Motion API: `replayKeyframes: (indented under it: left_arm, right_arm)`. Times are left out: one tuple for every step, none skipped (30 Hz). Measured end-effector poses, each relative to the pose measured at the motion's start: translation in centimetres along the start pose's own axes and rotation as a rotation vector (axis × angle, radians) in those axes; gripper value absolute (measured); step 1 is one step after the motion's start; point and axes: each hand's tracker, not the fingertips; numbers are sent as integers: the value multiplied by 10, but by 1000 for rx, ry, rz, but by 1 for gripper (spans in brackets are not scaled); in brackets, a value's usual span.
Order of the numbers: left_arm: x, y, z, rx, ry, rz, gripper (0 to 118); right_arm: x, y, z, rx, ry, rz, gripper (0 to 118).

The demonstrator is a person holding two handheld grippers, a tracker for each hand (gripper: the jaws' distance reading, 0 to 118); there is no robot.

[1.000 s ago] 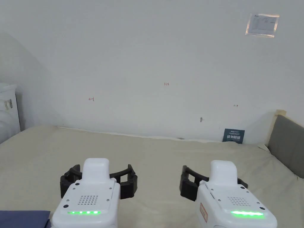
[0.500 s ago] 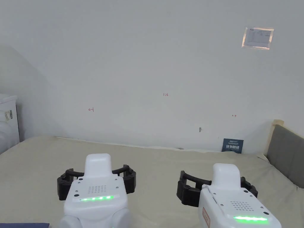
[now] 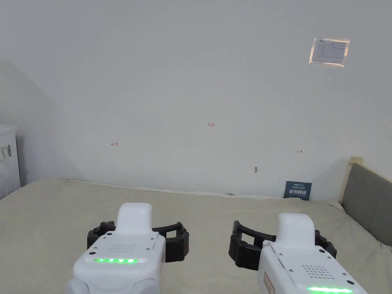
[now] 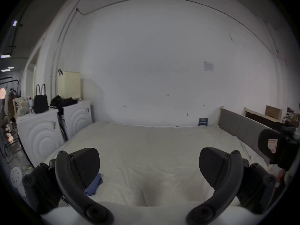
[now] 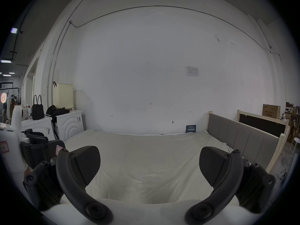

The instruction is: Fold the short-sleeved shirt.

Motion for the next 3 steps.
replayKeyframes:
  left_arm:
    - [3, -2, -2, 1, -51, 21, 118]
    - [5, -2, -3, 7, -76, 14, 118]
    - [4, -1, -4, 31, -80, -16, 118]
  right_arm:
    - [0, 0, 0, -3, 1, 1, 118]
    - [0, 0, 0, -2, 0, 2, 118]
    - [1, 0, 0, -1, -4, 2, 118]
